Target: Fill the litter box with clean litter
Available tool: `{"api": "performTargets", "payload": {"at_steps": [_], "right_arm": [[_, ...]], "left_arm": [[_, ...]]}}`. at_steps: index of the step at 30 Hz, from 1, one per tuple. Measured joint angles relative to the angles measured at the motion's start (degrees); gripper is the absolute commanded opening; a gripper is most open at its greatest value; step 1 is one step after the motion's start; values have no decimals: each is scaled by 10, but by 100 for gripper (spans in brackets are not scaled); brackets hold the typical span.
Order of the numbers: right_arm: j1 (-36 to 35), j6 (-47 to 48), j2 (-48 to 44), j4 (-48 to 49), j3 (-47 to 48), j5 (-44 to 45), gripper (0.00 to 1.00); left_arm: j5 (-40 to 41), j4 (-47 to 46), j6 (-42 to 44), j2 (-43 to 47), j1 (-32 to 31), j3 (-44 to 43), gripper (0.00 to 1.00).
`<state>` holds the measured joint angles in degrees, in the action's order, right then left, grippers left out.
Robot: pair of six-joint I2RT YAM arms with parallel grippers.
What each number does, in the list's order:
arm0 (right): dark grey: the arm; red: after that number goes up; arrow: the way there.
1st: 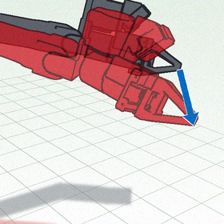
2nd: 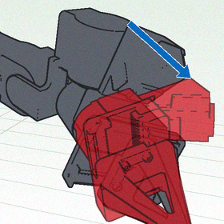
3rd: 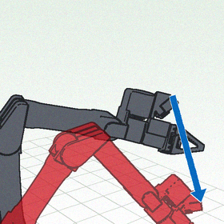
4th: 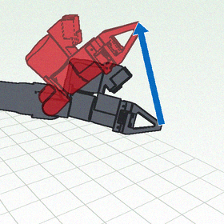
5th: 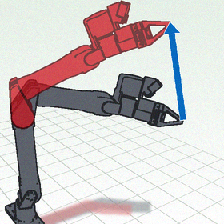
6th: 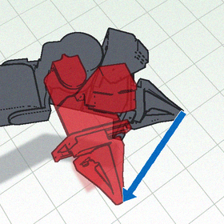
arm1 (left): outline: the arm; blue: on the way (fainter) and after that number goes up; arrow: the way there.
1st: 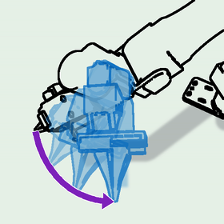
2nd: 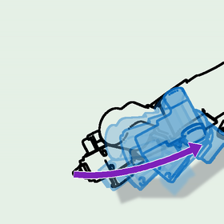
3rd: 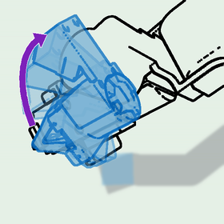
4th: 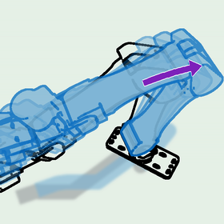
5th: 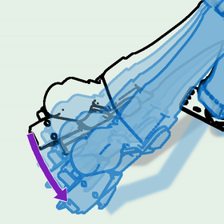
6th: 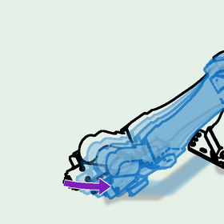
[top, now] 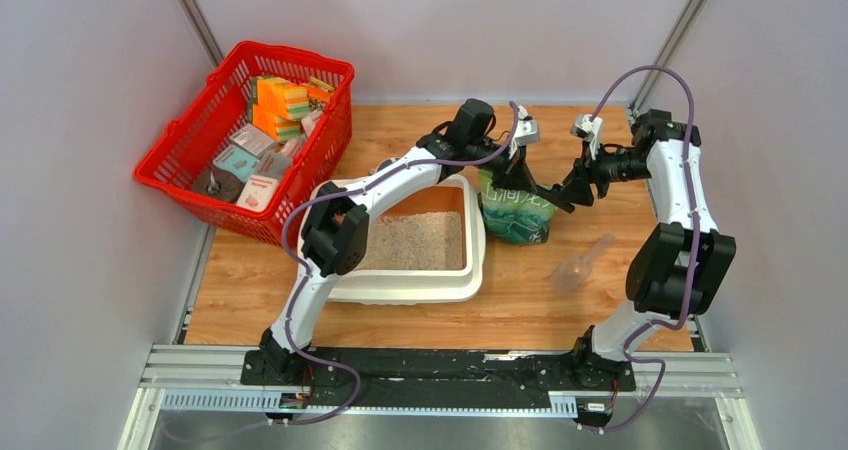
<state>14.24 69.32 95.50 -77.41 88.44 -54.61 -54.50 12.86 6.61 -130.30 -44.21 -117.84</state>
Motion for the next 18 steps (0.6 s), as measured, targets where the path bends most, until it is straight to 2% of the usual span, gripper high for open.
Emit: {"api": "performTargets", "payload": {"at_steps": [5,7,8,9,10,13,18], "right_arm": [[-3,2,0,-2,0,-2,49],[-3,2,0,-3,0,-3,32],[-3,2,0,-3,0,-4,24],[-3,2,0,-7,0,-5,11],[-3,4,0,-9,1,-6,8],[-4,13,0,-15,8,-7,0],[1,10,-5,-19,15,-5,0]], "left_arm": [[0,-1,-3,-1,0,-1,0],[1,-3,-3,-1,0,-1,0],[3,-3,-3,-2,0,-2,3],[6,-3,-4,-3,0,-5,10],[9,-3,-5,-4,0,-6,22],[13,-7,-11,-4,2,-6,25],[16,-10,-11,-4,5,-9,27]]}}
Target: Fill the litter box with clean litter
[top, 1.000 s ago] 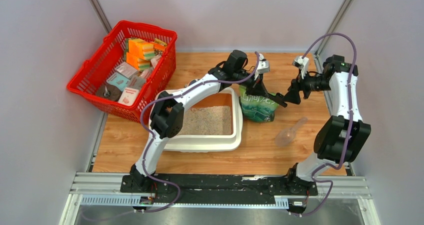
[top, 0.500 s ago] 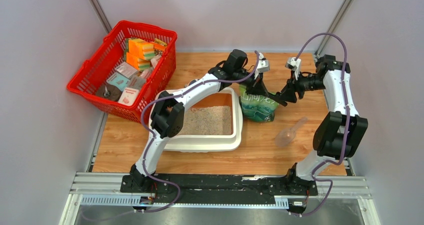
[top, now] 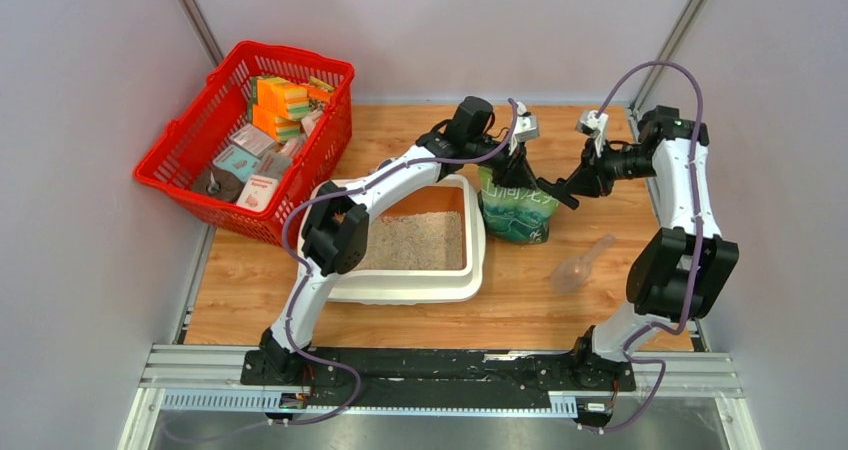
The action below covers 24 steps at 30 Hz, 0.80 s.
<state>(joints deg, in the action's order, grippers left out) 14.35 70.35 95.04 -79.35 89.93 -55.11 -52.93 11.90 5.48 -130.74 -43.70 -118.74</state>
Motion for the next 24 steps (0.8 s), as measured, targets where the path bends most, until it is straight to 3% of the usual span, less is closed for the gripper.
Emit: {"api": "performTargets", "payload": {"at_steps": [4,6,12,17,24], "right_arm": [[27,-11,-19,-5,31,0,0],[47,-18,-30,0,57,-1,0],[67,-23,-56,10,78,-2,0],[55,25,-92,14,38,33,0],[36,82,-115,9,-11,84,0]], "left_arm": [[2,2,2,0,1,-1,27],[0,2,1,0,2,-1,19],[1,2,0,0,2,-1,10],[-1,2,1,0,2,-1,0],[-1,2,4,-1,2,-1,0]]}}
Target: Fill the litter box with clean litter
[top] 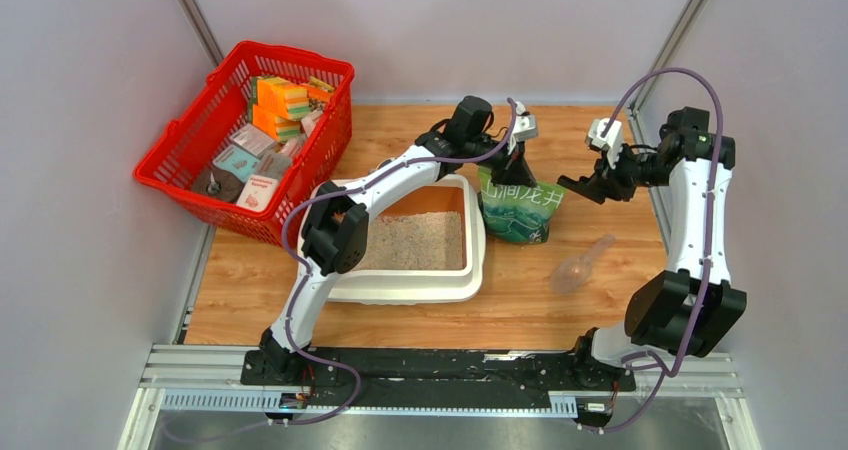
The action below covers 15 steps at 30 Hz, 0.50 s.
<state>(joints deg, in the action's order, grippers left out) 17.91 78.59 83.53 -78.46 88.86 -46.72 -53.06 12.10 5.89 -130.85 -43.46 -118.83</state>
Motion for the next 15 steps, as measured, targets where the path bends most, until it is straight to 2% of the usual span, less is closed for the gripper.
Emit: {"api": "performTargets", "payload": {"at_steps": [15], "right_arm": [[-9,48,14,1,0,38,0]], "left_arm": [[0,-2,-4,0,0,0,0]]}}
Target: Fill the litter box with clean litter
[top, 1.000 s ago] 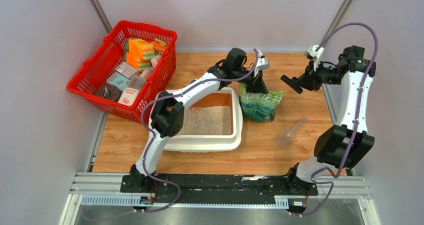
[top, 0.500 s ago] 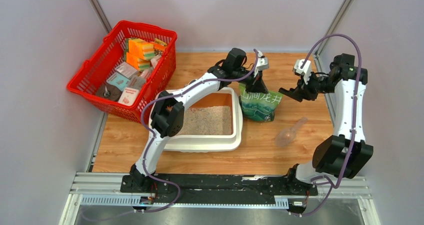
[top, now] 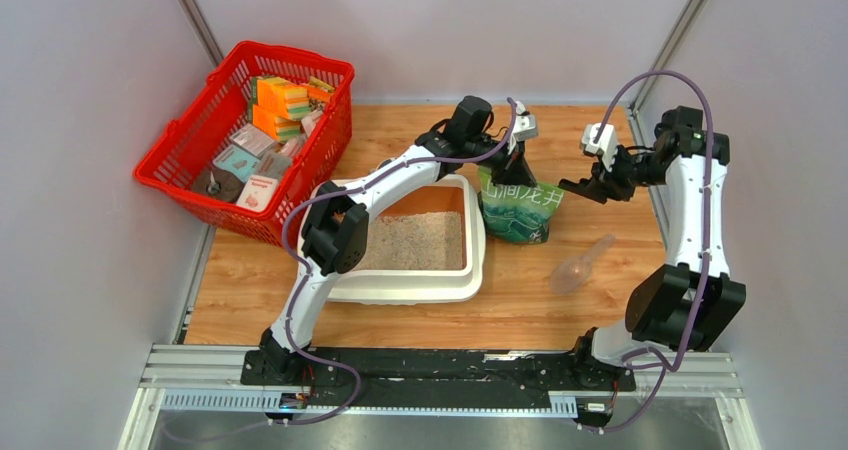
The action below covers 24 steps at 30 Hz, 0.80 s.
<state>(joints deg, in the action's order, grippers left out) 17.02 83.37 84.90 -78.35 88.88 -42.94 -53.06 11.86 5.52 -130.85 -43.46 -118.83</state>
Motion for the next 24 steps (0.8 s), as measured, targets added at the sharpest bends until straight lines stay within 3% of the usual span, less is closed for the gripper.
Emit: {"api": "performTargets", "payload": {"at_steps": [24], "right_arm": [[-20,9,4,2,0,2,0]], "left_arm": [[3,-2,-2,0,0,0,0]]}}
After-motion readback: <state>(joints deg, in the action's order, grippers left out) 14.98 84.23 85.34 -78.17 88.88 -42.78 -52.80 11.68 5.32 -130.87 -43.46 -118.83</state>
